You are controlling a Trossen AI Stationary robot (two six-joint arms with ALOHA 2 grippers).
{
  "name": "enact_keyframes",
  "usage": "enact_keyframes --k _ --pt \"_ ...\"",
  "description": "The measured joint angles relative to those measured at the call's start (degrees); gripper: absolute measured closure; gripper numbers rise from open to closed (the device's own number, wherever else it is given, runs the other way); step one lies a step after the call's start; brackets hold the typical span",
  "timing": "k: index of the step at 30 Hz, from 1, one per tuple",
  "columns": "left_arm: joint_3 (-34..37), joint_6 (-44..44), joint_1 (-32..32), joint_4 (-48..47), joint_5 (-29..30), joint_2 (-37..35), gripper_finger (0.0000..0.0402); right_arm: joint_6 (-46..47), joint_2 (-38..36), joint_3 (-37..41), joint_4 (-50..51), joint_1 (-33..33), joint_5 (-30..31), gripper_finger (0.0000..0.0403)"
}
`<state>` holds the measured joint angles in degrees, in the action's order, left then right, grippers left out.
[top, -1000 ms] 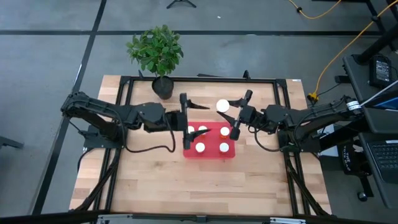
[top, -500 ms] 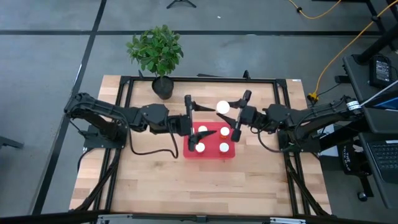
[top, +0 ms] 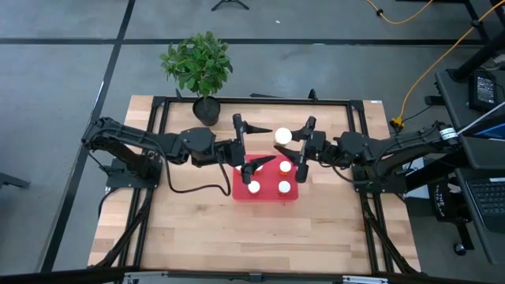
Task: Pick and place pill bottles into a basket
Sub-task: Put the orange pill bottle into the red bin
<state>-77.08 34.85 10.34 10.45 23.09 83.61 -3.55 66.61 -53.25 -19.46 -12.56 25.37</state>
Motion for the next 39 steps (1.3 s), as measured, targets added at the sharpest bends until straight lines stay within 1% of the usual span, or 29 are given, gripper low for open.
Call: enact_keyframes --k 4,6,8,11,15,21,26,33,39 --pt "0.0 0.2 -0.7 -0.4 -0.1 0.0 0.0066 -0.5 0.0 0.0 2.1 -0.4 -2.5 0.0215" --pt "0.0 1.6 -0.8 -0.3 0.6 0.1 0.0066 -2.5 0.0 0.0 3.3 -0.5 -2.6 0.0215" --pt "0.0 4.0 -0.8 -0.4 2.0 0.4 0.0066 -2.8 0.0 0.0 3.8 -0.5 -2.7 0.0215" --pt "0.0 5.7 -0.8 0.6 2.3 0.9 0.0066 -3.0 0.0 0.0 4.0 -0.5 -2.6 0.0215" --pt "-0.3 2.9 -1.6 1.7 -1.0 1.0 0.0066 -3.1 0.0 0.0 4.0 -0.5 -2.6 0.0215" --pt "-2.1 -2.4 -2.8 1.8 -4.3 1.0 0.0066 -3.6 0.0 0.0 4.3 -0.5 -2.9 0.0215" --pt "-2.8 -11.9 -3.9 1.4 -12.1 0.9 0.0066 -4.2 0.0 0.0 4.3 -0.5 -3.1 0.0215" --pt "-2.8 -16.6 -4.3 -4.4 -13.6 0.9 0.0066 -4.8 0.0 0.0 4.3 -0.5 -3.2 0.0215" --pt "-2.9 -17.8 -5.0 -5.1 -15.7 1.2 0.0066 -5.8 0.0 0.0 4.1 -0.7 -4.1 0.0215"
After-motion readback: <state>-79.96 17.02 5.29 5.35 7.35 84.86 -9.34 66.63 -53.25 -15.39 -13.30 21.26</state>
